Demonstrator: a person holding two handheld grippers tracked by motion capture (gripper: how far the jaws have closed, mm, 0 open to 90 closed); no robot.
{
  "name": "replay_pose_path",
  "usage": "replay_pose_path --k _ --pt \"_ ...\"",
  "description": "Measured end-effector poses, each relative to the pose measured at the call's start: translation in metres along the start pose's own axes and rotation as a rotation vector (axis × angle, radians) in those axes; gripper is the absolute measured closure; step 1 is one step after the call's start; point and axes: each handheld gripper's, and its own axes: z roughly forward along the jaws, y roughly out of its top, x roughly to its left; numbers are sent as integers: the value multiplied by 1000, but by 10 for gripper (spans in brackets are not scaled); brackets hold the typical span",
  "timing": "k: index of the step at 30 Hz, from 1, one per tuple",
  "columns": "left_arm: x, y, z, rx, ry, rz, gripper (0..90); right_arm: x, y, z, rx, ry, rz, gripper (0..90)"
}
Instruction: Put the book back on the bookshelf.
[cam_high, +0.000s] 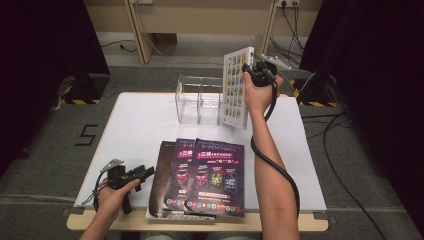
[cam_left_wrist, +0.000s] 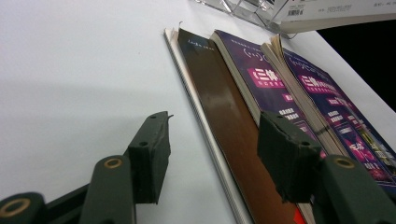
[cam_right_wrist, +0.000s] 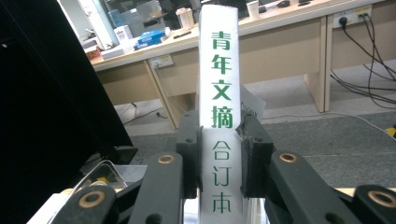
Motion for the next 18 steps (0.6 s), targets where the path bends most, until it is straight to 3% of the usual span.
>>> replay_pose_path --k 10,18 --pt "0 0 0 0 -1 -1 434 2 -4 -13 6 -6 -50 732" --pt "0 0 -1 -4 -3 -7 434 -4 -8 -28 29 17 -74 731"
